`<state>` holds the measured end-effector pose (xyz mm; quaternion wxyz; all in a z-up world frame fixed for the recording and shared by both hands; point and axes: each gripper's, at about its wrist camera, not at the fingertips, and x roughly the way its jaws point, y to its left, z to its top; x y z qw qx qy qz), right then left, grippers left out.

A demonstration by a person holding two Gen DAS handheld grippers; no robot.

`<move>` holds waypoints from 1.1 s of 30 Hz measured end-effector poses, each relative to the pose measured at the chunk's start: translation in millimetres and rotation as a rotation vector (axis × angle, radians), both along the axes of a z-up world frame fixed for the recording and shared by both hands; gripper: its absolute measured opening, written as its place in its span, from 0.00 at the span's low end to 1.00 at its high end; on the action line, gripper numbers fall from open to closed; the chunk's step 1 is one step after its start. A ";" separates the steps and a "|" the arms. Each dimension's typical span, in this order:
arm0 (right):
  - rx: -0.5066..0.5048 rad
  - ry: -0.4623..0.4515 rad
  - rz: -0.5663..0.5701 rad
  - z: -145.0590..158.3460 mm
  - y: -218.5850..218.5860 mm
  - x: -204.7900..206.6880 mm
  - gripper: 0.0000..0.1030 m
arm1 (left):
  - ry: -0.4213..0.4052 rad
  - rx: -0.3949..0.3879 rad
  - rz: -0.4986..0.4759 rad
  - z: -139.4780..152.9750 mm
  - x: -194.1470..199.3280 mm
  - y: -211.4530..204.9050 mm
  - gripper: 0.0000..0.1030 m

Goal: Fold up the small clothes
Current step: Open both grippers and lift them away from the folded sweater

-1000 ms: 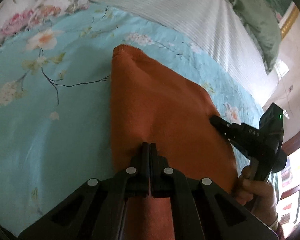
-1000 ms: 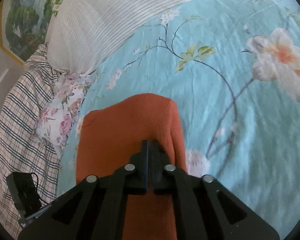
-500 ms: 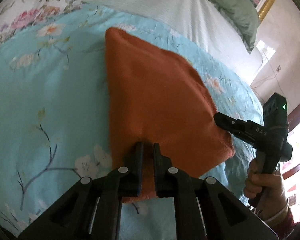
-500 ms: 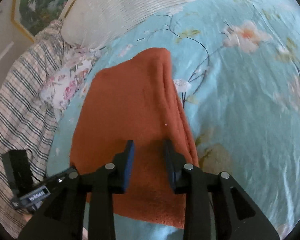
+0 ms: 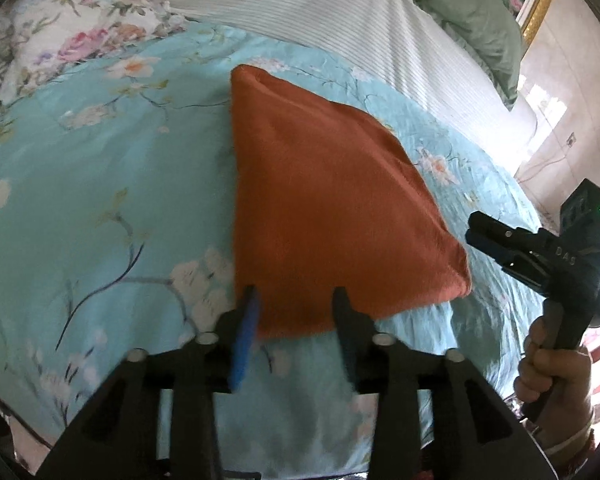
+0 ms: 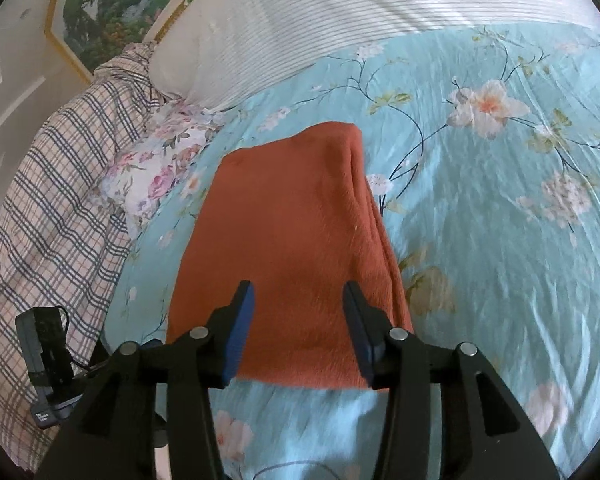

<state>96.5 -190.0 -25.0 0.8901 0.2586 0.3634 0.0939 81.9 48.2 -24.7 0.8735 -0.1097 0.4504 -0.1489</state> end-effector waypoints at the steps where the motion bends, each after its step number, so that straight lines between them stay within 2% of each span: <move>1: -0.013 -0.002 0.000 0.6 2.5 -4.7 0.48 | 0.000 0.007 0.010 0.1 -4.0 1.7 0.55; 3: -0.038 -0.004 -0.002 1.6 5.3 -11.3 0.52 | 0.006 0.020 0.028 -1.6 -13.7 5.1 0.57; 5: -0.071 -0.006 -0.003 2.5 9.5 -20.1 0.62 | 0.019 0.032 0.039 -3.8 -20.6 7.9 0.61; 9: -0.132 -0.003 0.008 2.1 20.1 -36.7 0.71 | 0.034 0.050 0.071 -7.8 -32.2 11.3 0.72; 13: -0.211 0.017 0.006 -3.0 30.8 -55.6 0.79 | 0.052 0.067 0.072 -11.9 -38.9 10.1 0.74; 16: -0.236 0.034 0.010 -8.7 36.0 -67.0 0.81 | 0.040 0.114 0.069 -11.0 -46.2 5.4 0.78; 25: -0.318 0.077 0.031 -22.1 44.5 -91.5 0.84 | 0.002 0.265 0.042 -14.1 -73.0 -0.8 0.78; 28: -0.337 0.062 0.053 -14.7 48.0 -94.7 0.84 | -0.038 0.295 0.005 -2.7 -79.6 -3.2 0.78; 33: -0.365 0.003 0.075 12.0 53.3 -101.6 0.96 | -0.184 0.377 -0.027 37.1 -93.8 -13.8 0.79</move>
